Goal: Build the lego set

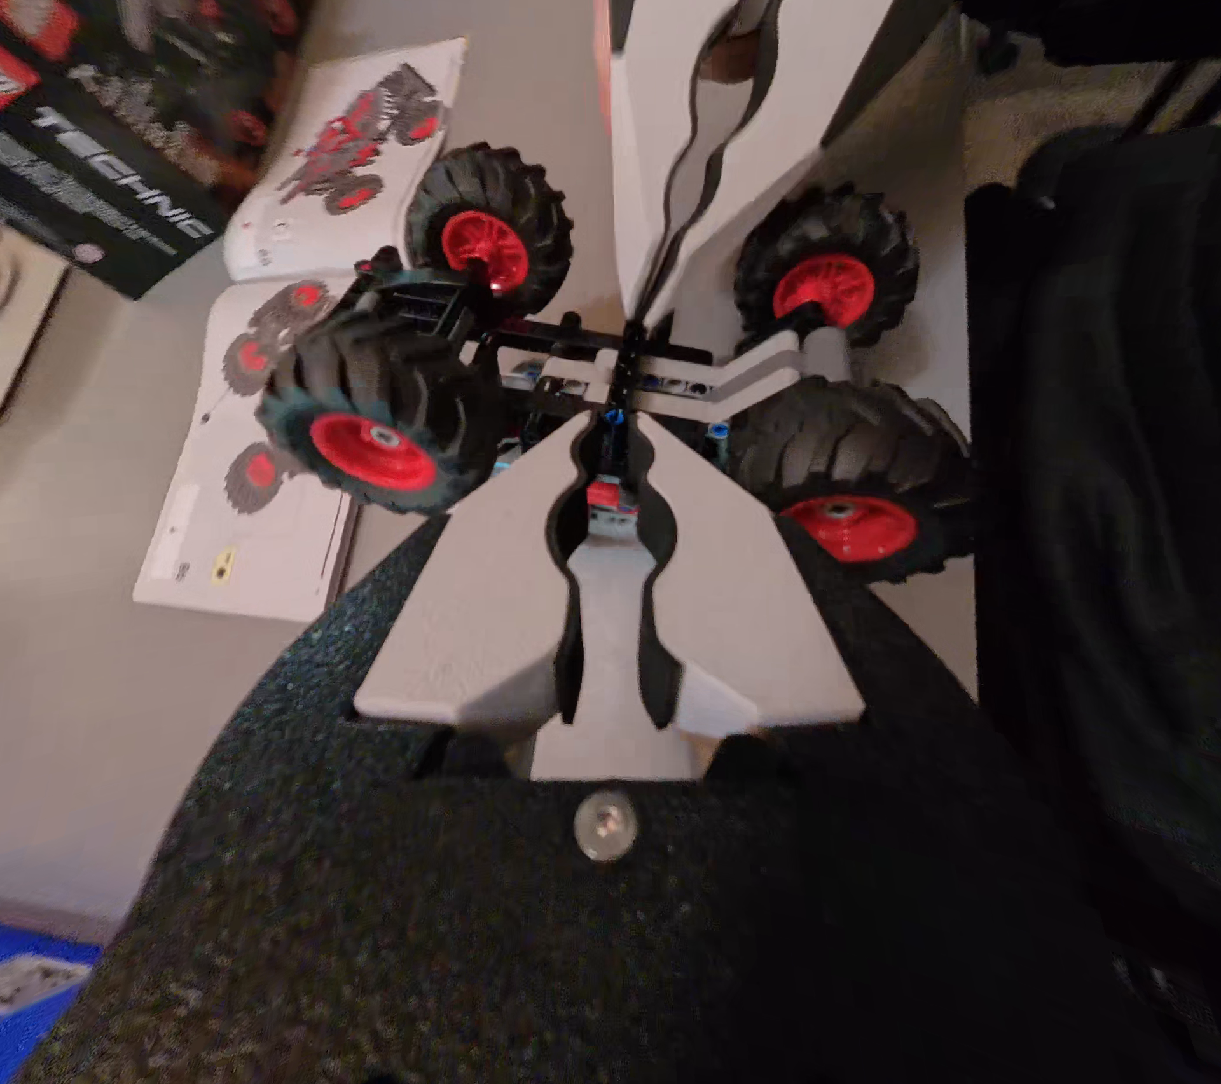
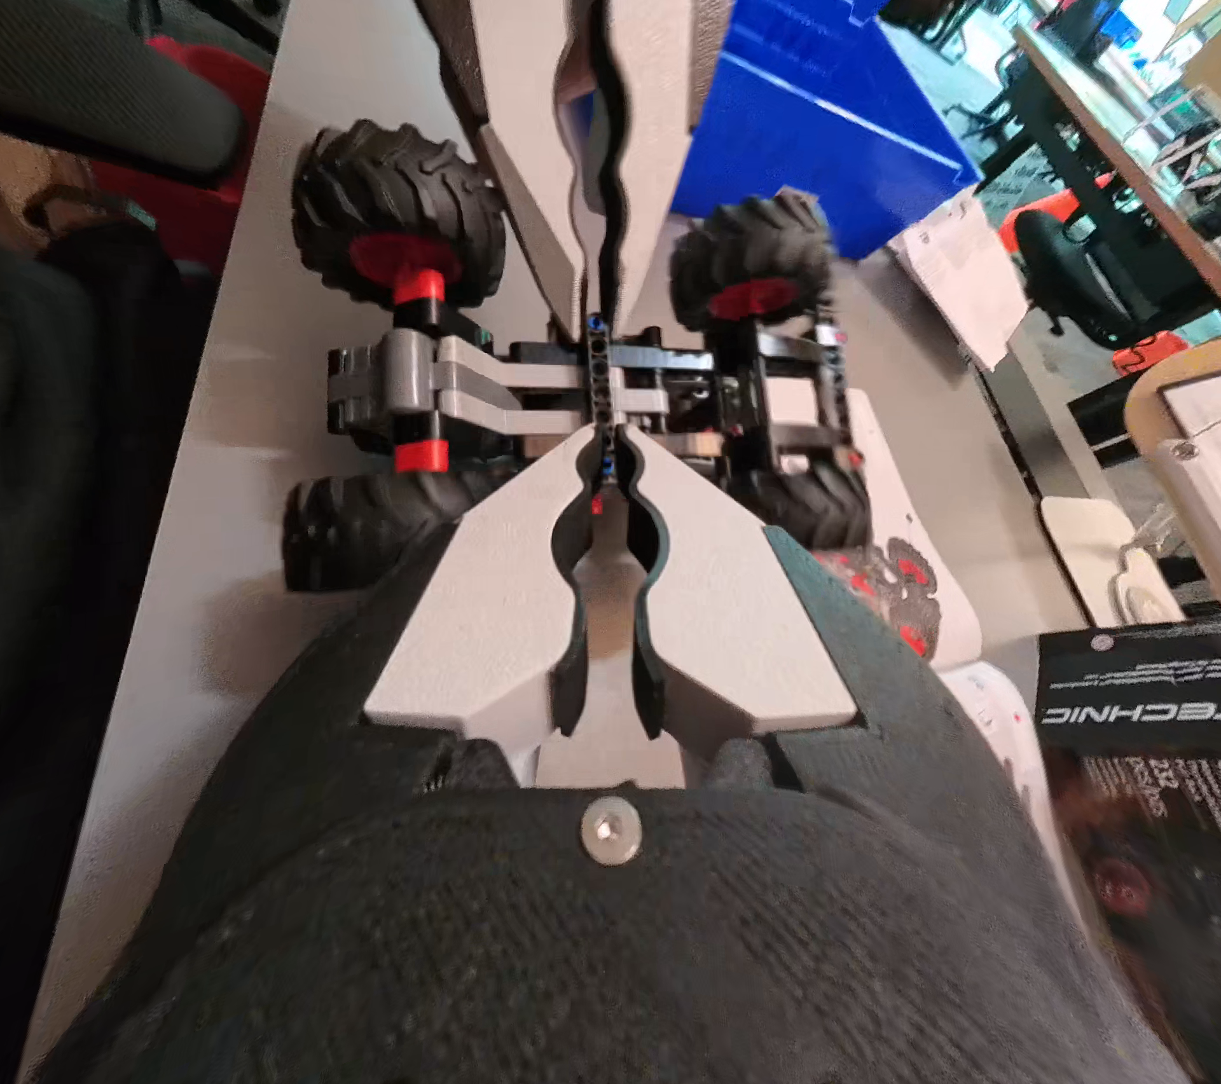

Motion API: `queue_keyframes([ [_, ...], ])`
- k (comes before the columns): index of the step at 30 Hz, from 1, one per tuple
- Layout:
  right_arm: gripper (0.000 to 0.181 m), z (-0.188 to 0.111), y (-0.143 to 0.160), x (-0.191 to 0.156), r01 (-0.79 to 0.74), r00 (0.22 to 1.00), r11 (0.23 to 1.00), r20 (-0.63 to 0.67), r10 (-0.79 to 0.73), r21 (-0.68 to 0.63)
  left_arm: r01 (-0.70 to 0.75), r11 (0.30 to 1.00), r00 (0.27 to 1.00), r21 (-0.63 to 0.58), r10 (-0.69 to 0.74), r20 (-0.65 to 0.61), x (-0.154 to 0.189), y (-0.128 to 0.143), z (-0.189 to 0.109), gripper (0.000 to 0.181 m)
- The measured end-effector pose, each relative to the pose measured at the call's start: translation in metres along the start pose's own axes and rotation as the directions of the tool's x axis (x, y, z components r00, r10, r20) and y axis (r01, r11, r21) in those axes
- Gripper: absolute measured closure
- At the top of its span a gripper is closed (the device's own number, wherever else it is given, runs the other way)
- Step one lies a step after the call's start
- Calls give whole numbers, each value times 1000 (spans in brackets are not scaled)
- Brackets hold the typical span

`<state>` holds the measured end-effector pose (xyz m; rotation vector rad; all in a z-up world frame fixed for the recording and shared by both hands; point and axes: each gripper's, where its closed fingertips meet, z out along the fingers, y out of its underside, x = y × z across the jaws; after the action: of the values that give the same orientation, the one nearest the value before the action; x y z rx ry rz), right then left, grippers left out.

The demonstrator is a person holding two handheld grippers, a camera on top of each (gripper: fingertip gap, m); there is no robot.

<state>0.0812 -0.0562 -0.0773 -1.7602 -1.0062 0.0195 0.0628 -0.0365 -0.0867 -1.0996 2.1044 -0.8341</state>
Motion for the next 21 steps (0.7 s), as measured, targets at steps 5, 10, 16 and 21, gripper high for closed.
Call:
queue_keyframes([
  [5,174,-8,0,3,-84,993,996,81,85,-8,37,998,998,53,-40,50,-6,23,-16,176],
  [10,144,3,30,-6,-272,950,962,152,271,-12,35,998,998,56,-38,49,-6,33,-25,176],
  [16,138,40,11,-22,-341,917,936,251,311,84,80,996,990,27,-82,111,-12,62,-38,176],
  [21,135,64,-9,-18,-313,928,942,247,277,119,146,989,976,-21,-140,168,-14,94,-41,175],
])
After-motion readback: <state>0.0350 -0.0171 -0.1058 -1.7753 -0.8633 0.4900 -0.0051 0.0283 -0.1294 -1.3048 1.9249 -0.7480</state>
